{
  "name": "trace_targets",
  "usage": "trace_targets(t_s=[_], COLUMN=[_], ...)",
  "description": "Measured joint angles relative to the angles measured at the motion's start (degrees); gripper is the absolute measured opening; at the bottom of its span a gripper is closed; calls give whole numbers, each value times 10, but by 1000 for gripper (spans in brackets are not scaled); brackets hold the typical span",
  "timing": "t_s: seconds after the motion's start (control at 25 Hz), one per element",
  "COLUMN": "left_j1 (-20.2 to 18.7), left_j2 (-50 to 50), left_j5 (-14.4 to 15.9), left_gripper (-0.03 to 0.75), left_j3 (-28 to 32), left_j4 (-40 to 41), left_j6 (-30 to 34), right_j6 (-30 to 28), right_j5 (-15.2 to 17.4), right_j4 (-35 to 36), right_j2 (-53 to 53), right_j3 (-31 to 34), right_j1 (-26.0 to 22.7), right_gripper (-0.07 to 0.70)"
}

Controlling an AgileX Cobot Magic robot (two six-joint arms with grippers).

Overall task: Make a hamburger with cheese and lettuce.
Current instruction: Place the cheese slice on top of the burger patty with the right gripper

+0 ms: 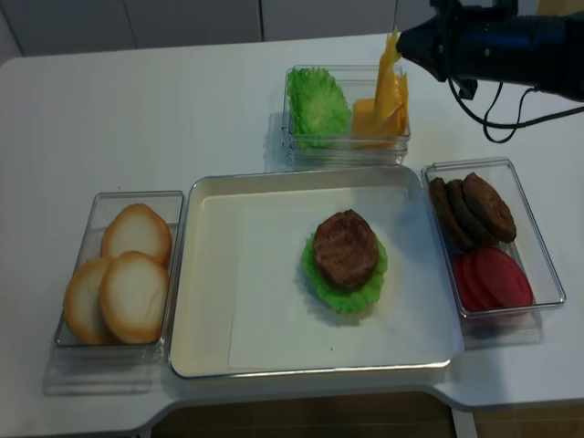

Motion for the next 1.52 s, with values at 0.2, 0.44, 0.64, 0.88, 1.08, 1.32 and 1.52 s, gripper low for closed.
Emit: trace_targets(t_s=[0.2, 0.44, 0.64, 0.88, 1.08, 1.32, 1.52], left_j1=[0, 0, 0, 0, 0, 0, 0], left_j2=[0, 0, 0, 0, 0, 0, 0], left_j5=[0, 0, 0, 0, 0, 0, 0], left_gripper=[476, 476, 476, 476, 476, 476, 476], left_j3=[0, 0, 0, 0, 0, 0, 0], left_j4=[0, 0, 0, 0, 0, 0, 0], left_j6=[0, 0, 0, 0, 0, 0, 0], right_j6=[0, 0, 0, -2, -2, 9, 27], right_j5=[-1, -4, 1, 45, 66, 78, 107], right_j4=[-18, -49, -42, 4, -6, -60, -126], right_j2=[12, 12, 12, 12, 7, -42, -91], right_j3=[0, 0, 0, -4, -6, -6, -6], right_j1=[0, 0, 0, 0, 0, 0, 0], right_gripper=[3, 3, 3, 3, 3, 3, 3])
